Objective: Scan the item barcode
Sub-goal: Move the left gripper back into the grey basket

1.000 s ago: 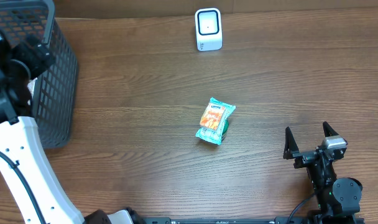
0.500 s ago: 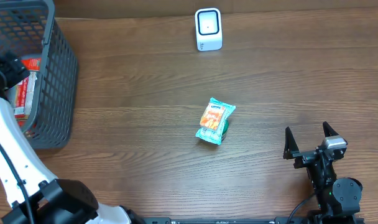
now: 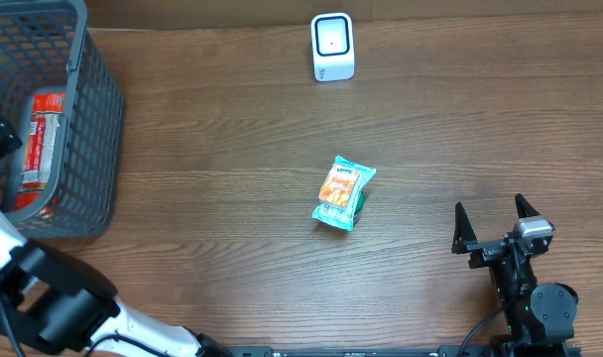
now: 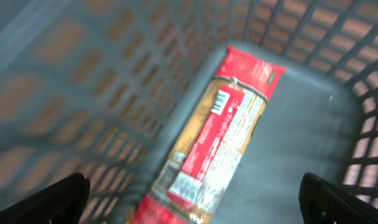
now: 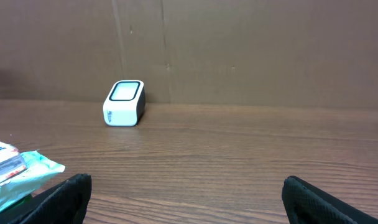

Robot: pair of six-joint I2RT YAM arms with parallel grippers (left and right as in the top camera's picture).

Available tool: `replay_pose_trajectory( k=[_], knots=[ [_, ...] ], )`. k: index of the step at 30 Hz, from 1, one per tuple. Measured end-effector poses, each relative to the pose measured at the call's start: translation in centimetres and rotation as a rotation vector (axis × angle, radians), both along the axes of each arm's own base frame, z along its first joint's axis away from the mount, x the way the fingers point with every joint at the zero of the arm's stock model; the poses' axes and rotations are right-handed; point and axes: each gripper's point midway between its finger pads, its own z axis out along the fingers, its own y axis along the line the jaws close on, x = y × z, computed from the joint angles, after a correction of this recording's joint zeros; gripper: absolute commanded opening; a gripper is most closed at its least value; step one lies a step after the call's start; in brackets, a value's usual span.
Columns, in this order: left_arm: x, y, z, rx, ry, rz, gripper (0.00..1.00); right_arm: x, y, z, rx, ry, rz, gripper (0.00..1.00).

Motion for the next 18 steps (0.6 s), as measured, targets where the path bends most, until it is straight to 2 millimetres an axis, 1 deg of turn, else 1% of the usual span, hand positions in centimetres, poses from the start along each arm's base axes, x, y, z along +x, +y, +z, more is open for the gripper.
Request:
replay_pose_trajectory(
  k=[3, 7, 13, 18],
  knots=[
    [1.6, 0.6, -3.6, -0.013, 0.022, -0.080, 1.00, 0.0, 0.0, 0.0, 0.000, 0.001, 0.000, 1.00],
    [3.1, 1.2, -7.0, -0.016, 0.028, -0.150, 1.00, 0.0, 0.0, 0.0, 0.000, 0.000, 0.000, 1.00],
    [4.4, 2.1, -10.3, -0.001, 0.029, -0.193, 1.00, 0.0, 0.0, 0.0, 0.000, 0.000, 0.000, 1.00],
    [5.1, 1.8, -12.8, -0.022, 0.048, -0.220, 0.99, 0.0, 0.0, 0.0, 0.000, 0.000, 0.000, 1.00]
  ],
)
